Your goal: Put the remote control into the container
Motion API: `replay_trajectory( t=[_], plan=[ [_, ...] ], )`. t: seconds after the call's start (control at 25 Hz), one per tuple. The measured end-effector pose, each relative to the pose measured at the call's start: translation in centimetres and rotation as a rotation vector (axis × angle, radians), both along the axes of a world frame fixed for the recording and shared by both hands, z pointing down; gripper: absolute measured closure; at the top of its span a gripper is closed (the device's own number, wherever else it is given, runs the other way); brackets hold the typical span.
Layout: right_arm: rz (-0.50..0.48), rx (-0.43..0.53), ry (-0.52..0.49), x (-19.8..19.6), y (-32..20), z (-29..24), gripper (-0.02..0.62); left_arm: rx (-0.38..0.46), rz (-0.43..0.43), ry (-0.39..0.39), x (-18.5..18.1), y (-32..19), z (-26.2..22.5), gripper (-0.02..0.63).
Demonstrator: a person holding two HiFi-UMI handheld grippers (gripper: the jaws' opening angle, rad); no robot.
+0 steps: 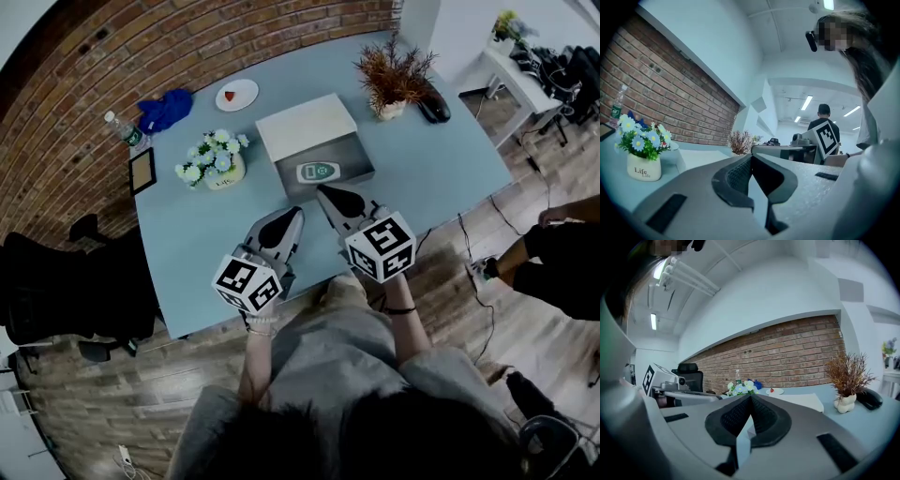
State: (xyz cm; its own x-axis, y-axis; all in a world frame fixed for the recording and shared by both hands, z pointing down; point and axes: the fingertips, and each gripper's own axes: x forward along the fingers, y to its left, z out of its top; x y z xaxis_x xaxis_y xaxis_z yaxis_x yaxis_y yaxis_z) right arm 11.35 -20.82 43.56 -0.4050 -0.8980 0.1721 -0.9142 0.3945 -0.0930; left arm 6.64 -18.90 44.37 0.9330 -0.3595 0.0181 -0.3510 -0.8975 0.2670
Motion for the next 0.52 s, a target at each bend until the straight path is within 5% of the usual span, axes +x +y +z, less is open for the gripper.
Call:
replay_trajectory(
  t=[0.52],
  plan=[
    [0.0, 0.014, 0.01, 0.1, -0.19, -0.14, 0.597, 0.03, 0.005, -0.001, 0.28, -0.21, -0.22, 0.603]
  ],
)
